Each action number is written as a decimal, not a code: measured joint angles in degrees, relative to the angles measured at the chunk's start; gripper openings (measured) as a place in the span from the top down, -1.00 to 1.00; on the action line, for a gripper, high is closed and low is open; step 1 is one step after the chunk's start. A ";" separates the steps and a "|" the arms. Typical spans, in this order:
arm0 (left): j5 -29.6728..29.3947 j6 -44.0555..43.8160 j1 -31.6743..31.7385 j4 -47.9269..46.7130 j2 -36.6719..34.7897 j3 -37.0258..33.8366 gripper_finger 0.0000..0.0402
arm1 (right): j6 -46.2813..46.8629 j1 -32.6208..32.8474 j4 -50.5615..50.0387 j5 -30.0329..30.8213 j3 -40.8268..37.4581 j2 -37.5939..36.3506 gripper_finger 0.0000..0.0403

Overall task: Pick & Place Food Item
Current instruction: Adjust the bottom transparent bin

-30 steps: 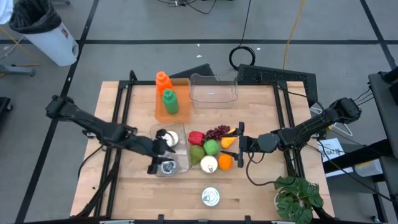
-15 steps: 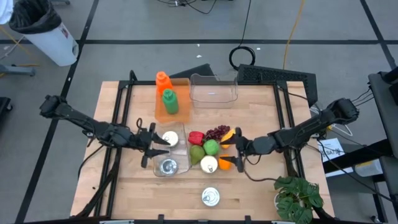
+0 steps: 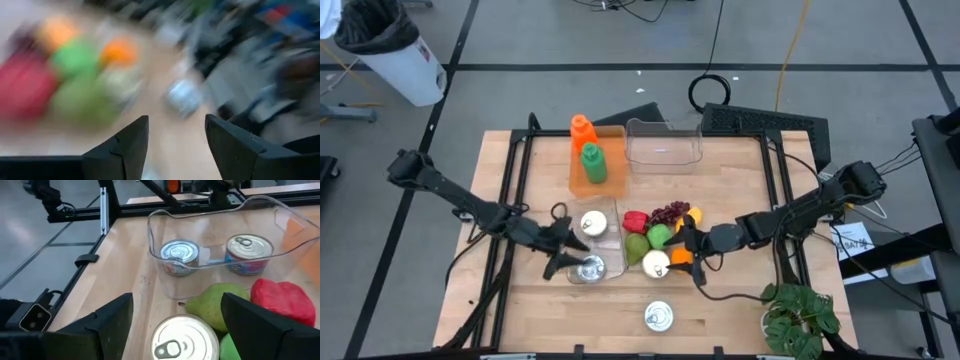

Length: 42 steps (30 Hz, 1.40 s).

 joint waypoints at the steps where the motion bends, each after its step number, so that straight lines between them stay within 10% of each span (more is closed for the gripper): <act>1: 0.00 2.42 -1.57 4.29 0.69 0.41 -0.05 | -0.13 0.00 -0.09 0.00 0.00 0.00 -0.41; 13: -5.26 3.60 -11.40 11.36 23.07 9.53 -0.07 | -1.26 -0.17 -0.47 -0.02 0.00 0.00 -0.41; 21: -7.17 -7.39 -12.77 -11.03 34.27 23.25 -0.07 | -1.22 -0.20 -0.03 0.00 0.00 0.00 -0.41; 37: -11.91 -18.28 -14.71 -29.36 32.64 26.16 -0.07 | 0.06 -0.16 -0.54 0.22 0.00 -0.04 -0.41; 42: -16.29 -20.12 -16.86 -35.26 29.89 25.79 -0.07 | 7.42 0.95 -11.45 9.38 2.62 0.07 -0.41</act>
